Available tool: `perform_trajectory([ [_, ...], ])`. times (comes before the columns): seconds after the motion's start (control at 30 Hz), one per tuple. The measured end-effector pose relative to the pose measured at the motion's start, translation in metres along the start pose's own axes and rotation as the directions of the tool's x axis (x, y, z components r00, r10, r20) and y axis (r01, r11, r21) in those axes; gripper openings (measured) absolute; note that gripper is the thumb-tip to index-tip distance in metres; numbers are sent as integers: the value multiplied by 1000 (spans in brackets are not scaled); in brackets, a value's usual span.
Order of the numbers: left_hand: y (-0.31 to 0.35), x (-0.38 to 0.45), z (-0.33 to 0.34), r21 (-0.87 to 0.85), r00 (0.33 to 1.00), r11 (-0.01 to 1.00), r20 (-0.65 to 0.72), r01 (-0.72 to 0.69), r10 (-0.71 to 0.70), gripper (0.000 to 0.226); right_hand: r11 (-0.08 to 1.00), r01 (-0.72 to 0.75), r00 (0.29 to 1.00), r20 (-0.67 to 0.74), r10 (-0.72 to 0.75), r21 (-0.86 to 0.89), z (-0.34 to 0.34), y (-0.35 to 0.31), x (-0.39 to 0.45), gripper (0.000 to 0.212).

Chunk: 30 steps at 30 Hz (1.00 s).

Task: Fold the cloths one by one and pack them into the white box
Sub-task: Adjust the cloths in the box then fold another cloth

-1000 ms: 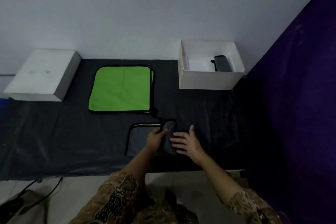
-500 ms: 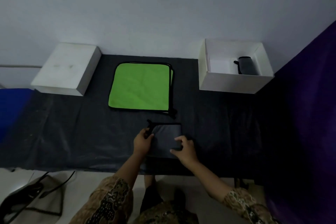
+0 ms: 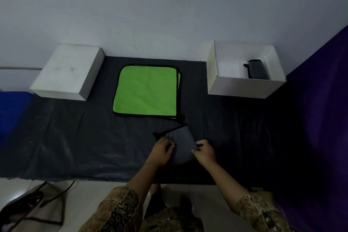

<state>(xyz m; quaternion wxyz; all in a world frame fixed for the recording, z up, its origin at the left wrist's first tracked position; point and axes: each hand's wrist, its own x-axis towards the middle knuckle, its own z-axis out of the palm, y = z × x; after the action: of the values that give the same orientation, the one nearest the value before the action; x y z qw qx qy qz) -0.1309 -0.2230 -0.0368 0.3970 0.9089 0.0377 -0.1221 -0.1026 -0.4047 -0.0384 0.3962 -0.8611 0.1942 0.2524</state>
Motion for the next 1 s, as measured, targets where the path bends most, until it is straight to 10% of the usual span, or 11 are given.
perform_trajectory([
  [0.13, 5, 5, 4, -178, 987, 972, -21, 151, -158, 35, 991, 54, 996, 77, -44, -126, 1, -3, -7, 77],
  [0.33, 11, 17, -8, -637, 901, 684, 40, 356, -432, 45, 875, 481, 876, 57, -479, -48, 22, -4, -32, 50],
  [0.5, 13, 15, -12, -498, 909, 803, -68, 327, -412, 32, 763, 636, 766, 216, -605, -116, 35, -1, -40, 61],
  [0.67, -12, 6, -13, -375, 875, 859, -198, 349, -442, 19, 769, 639, 729, 342, -593, -28, 41, -5, -44, 54],
  [0.83, -15, 4, -14, -356, 847, 836, -181, 417, -499, 17, 874, 485, 874, 24, -485, -26, 49, -2, -35, 40],
  [1.0, -16, 8, -11, -404, 839, 809, -155, 427, -521, 34, 978, 183, 937, 283, -203, 95, 43, -15, -22, 68],
])
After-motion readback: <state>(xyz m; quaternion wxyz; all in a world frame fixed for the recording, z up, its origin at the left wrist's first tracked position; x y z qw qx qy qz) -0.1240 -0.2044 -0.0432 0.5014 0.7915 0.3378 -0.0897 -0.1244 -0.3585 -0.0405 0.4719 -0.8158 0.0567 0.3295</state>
